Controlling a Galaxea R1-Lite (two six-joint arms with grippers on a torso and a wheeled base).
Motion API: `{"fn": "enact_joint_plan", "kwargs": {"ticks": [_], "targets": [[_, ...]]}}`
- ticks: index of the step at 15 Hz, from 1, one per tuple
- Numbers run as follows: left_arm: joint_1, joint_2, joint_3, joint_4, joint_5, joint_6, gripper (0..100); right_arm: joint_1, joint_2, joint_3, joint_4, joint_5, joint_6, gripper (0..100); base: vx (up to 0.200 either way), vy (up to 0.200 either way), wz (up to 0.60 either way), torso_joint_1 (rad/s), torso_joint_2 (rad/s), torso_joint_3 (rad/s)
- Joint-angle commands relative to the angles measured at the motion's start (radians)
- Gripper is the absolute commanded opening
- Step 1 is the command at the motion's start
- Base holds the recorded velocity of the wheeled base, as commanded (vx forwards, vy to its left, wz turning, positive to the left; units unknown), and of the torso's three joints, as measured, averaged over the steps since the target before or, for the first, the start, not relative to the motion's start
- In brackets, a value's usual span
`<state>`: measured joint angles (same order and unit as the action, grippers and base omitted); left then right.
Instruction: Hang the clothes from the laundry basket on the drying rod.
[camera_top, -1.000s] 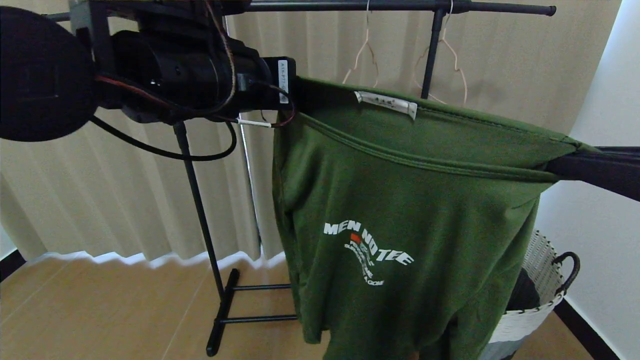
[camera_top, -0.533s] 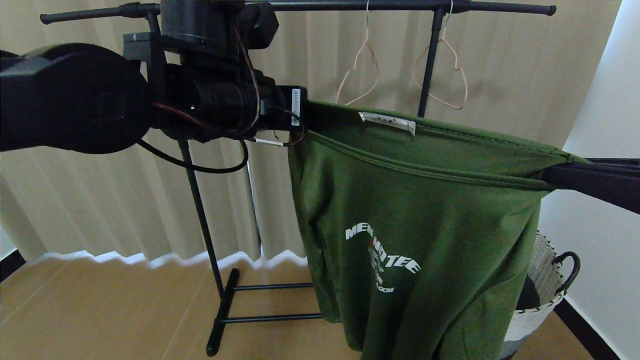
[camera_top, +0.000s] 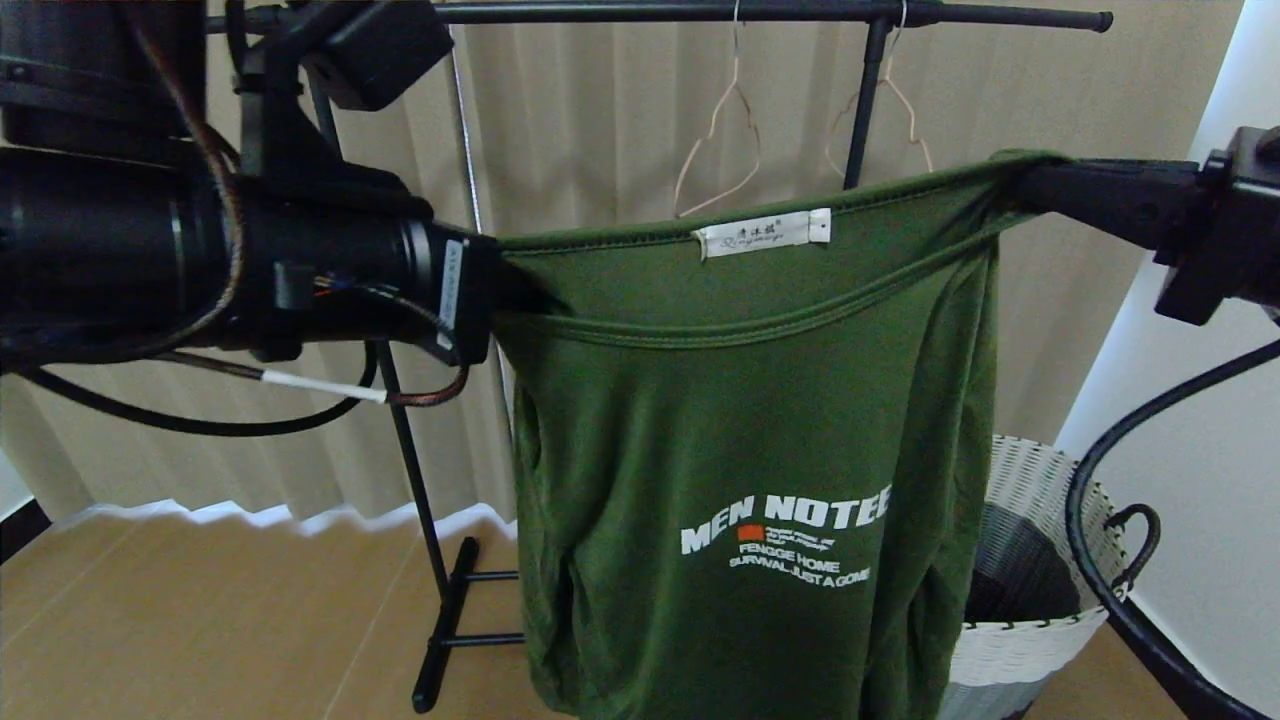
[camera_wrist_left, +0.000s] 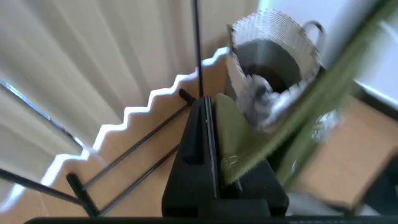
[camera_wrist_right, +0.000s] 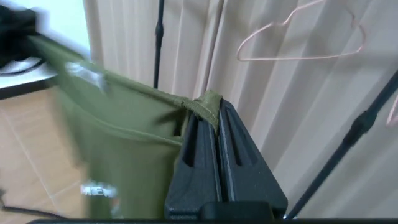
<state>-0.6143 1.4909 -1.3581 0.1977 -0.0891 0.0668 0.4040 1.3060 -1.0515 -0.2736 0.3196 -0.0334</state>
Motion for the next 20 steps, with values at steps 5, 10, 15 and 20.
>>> {"fn": "enact_joint_plan", "kwargs": {"ticks": [5, 10, 15, 20], "targets": [[-0.03, -0.227, 0.172, -0.006, -0.162, 0.105, 0, 0.002, 0.156, -0.041, -0.093, 0.003, 0.0, 0, 0.0, 0.0, 0.0, 0.0, 0.0, 0.0], [-0.018, -0.204, 0.211, -0.099, -0.133, 0.096, 0, -0.001, 0.141, -0.038, -0.078, -0.004, -0.003, 0, 0.0, 0.0, 0.0, 0.0, 0.0, 0.0], [-0.024, -0.095, 0.188, -0.253, 0.094, 0.09, 0, -0.008, 0.05, -0.096, 0.054, -0.007, -0.005, 0, 0.0, 0.0, 0.0, 0.0, 0.0, 0.0], [-0.079, -0.004, 0.189, -0.346, 0.213, 0.044, 0, 0.001, -0.034, -0.042, 0.237, -0.083, -0.005, 0, 0.0, 0.0, 0.0, 0.0, 0.0, 0.0]]}}
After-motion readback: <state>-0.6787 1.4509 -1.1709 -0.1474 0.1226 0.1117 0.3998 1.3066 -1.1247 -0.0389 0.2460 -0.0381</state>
